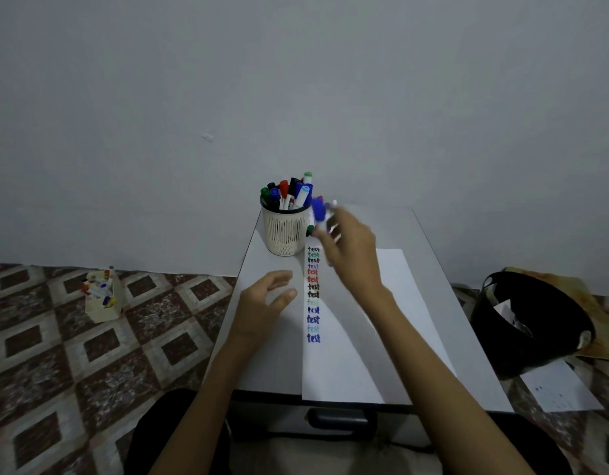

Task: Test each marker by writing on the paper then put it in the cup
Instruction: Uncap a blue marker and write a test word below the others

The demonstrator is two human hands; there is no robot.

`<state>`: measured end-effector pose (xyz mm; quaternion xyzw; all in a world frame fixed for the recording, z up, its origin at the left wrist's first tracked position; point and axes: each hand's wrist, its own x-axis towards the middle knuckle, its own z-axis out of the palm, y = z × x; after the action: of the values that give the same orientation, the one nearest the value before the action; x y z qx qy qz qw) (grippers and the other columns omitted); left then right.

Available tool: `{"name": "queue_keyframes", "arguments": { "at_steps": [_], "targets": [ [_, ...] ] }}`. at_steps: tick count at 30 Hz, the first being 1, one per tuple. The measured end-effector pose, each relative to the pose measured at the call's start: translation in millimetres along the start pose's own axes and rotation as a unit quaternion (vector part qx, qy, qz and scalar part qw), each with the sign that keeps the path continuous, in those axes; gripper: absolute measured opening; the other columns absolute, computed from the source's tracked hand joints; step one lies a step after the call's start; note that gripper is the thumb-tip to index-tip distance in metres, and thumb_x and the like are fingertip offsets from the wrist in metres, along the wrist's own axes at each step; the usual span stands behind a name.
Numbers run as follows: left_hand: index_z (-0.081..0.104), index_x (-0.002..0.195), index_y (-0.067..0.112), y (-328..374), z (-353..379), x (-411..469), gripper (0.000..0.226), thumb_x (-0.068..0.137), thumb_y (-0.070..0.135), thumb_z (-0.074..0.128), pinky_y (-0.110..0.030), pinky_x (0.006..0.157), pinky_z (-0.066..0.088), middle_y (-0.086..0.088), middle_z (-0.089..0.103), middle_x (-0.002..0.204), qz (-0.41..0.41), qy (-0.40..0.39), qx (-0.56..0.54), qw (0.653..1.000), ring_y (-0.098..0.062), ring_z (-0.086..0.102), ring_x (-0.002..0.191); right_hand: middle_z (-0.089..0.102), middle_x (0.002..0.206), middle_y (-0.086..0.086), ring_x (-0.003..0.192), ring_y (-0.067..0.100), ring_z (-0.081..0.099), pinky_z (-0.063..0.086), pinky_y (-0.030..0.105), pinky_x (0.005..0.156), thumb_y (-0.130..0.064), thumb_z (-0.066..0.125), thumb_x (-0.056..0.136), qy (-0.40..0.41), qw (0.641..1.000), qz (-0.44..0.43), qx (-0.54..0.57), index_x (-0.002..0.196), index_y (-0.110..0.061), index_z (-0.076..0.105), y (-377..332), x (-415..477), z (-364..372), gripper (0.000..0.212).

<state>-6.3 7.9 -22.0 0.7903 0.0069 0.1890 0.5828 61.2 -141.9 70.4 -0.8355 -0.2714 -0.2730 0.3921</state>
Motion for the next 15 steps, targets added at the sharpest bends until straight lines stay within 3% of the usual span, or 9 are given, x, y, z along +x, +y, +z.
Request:
{"name": "queue_keyframes", "arguments": {
  "at_steps": [3,5,8,12,15],
  "targets": [
    [0.055,0.126,0.016,-7,6,0,0.051,0.084,0.043,0.049,-0.025,0.109,0.022,0.001,0.055,0.130,0.066,-0.056,0.166,0.982,-0.002,0.043,0.119,0.061,0.083,-0.001,0.069,0.014,0.063,0.055,0.026,0.066,-0.015,0.067,0.087,0.066,0.995,0.024,0.075,0.141,-0.018,0.037,-11,41,-6,0.062],
    [0.051,0.131,0.017,-12,8,1,0.061,0.084,0.051,0.036,-0.031,0.112,0.011,0.000,0.050,0.137,0.108,-0.076,0.238,0.962,-0.004,0.037,0.127,0.062,0.083,-0.001,0.069,0.014,0.064,0.057,0.031,0.068,-0.012,0.067,0.087,0.096,0.989,0.011,0.112,0.141,-0.019,0.037,-18,64,-3,0.062],
    [0.049,0.133,0.019,-13,9,2,0.065,0.082,0.054,0.029,-0.038,0.115,0.009,-0.001,0.047,0.140,0.125,-0.090,0.282,0.947,-0.013,0.035,0.134,0.063,0.084,0.000,0.068,0.014,0.065,0.058,0.036,0.069,-0.013,0.066,0.088,0.107,0.987,-0.015,0.118,0.136,-0.016,0.041,-23,89,12,0.054],
    [0.054,0.129,0.019,-14,9,4,0.070,0.078,0.059,0.028,-0.042,0.116,0.009,0.001,0.047,0.140,0.116,-0.105,0.301,0.941,-0.013,0.033,0.135,0.064,0.082,-0.001,0.070,0.017,0.063,0.055,0.037,0.066,-0.017,0.065,0.088,0.063,0.997,-0.041,0.027,0.133,-0.020,0.042,-12,98,41,0.051],
    [0.056,0.127,0.020,-15,9,6,0.071,0.076,0.061,0.028,-0.042,0.115,0.008,0.002,0.047,0.140,0.113,-0.107,0.307,0.939,-0.013,0.033,0.135,0.063,0.079,0.000,0.078,0.021,0.057,0.041,0.032,0.072,-0.024,0.067,0.083,0.033,0.993,-0.065,-0.097,0.125,-0.020,0.049,-1,91,58,0.046]
  ]
}}
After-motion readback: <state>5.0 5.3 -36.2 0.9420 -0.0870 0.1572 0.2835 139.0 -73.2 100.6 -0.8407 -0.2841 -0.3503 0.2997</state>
